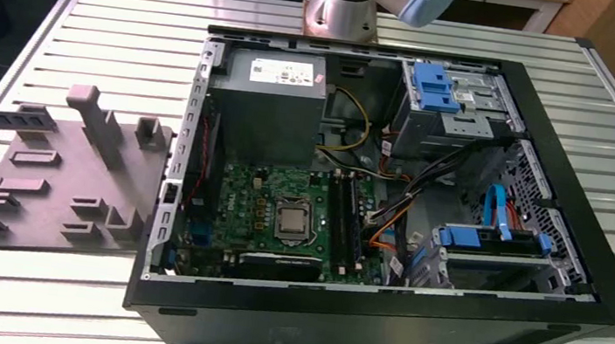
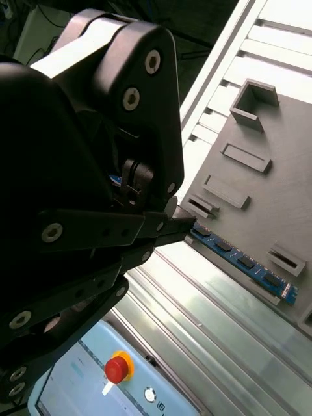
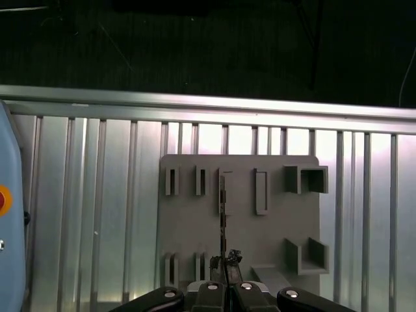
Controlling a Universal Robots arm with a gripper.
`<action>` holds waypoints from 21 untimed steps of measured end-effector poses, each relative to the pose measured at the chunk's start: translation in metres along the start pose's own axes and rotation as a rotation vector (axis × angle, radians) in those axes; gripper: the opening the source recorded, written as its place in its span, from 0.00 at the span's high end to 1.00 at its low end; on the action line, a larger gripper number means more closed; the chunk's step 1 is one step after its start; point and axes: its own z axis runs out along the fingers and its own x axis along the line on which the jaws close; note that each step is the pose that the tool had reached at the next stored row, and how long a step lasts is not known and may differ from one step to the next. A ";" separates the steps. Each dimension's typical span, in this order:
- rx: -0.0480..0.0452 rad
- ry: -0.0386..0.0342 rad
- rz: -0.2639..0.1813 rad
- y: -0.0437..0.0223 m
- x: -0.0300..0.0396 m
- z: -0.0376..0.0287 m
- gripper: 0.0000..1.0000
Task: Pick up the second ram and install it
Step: 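Pick up the second ram and move it above second insertion slot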
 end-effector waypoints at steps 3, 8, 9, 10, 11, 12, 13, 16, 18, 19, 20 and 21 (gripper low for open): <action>0.0001 -0.0001 0.000 0.0001 -0.0001 -0.0013 0.89; 0.0001 -0.0001 0.000 0.0001 -0.0003 -0.0041 0.89; 0.0001 -0.0001 0.000 0.0001 -0.0003 -0.0047 0.89; 0.0001 -0.0001 0.000 0.0002 -0.0004 -0.0053 0.89; 0.0001 -0.0001 0.000 0.0002 -0.0004 -0.0059 0.89; 0.0001 -0.0001 0.000 0.0002 -0.0005 -0.0065 0.89; 0.0001 -0.0001 0.000 0.0002 -0.0005 -0.0070 0.89; 0.0001 -0.0001 0.000 0.0003 -0.0006 -0.0088 0.89; 0.0001 0.0000 0.000 0.0003 -0.0007 -0.0099 0.89; 0.0001 0.0000 0.000 0.0003 -0.0008 -0.0104 0.89; 0.0001 -0.0001 0.000 0.0003 -0.0008 -0.0110 0.89; 0.0001 -0.0001 0.000 0.0004 -0.0009 -0.0115 0.89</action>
